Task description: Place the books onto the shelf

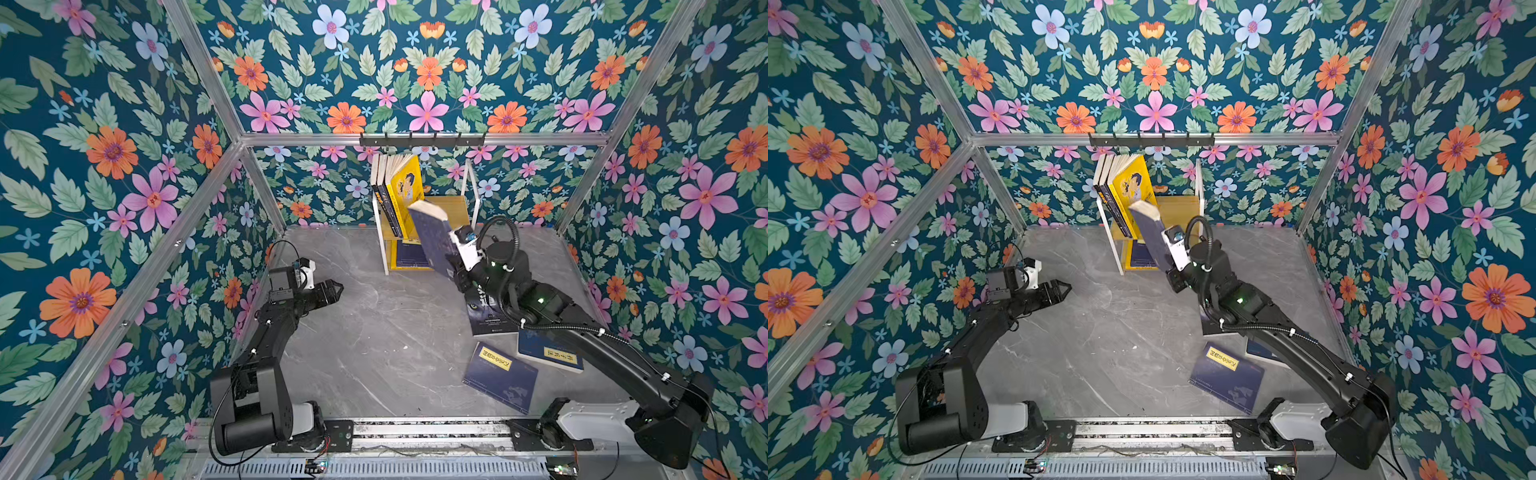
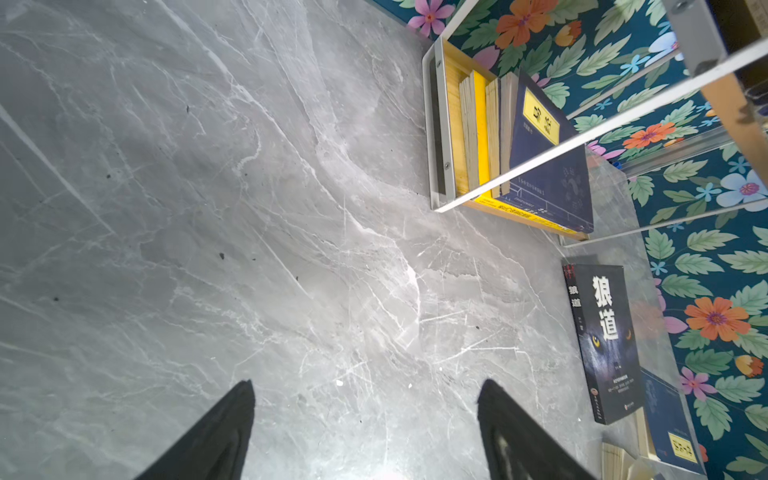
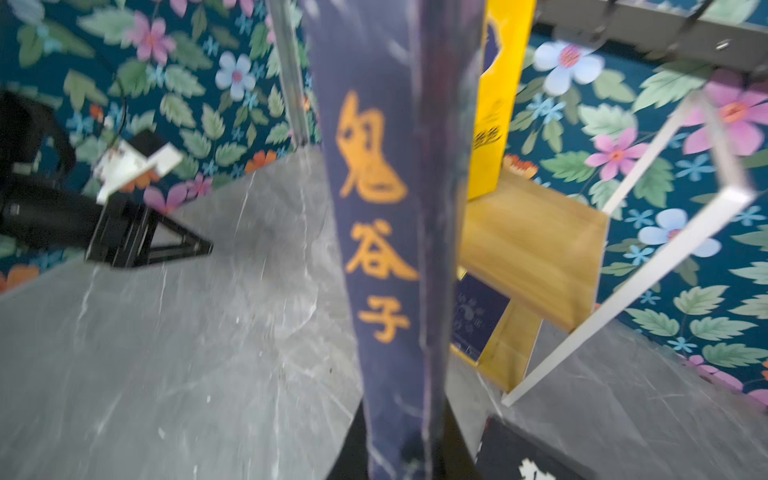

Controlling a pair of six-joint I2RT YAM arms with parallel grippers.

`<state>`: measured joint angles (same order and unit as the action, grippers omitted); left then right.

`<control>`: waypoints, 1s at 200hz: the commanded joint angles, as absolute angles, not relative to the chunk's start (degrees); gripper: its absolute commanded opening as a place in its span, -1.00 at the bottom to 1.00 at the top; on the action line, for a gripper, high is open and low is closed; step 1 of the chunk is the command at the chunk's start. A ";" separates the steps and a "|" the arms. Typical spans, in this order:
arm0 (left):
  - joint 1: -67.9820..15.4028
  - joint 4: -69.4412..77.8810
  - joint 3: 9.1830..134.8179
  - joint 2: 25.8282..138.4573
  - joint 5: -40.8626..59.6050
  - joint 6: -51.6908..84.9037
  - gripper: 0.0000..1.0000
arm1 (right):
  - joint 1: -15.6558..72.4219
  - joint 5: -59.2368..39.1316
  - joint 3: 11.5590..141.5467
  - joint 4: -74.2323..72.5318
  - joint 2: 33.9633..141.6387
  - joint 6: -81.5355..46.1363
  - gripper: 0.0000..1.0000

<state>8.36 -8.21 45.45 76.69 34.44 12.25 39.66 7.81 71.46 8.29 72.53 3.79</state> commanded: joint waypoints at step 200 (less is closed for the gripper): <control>7.61 -10.91 48.34 77.76 35.64 9.93 0.93 | 34.78 17.65 96.02 -27.58 113.40 -5.04 -1.00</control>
<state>7.60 -10.94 48.01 77.54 35.33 11.09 34.50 21.17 95.61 -20.86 112.51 -4.69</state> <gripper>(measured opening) 0.965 0.146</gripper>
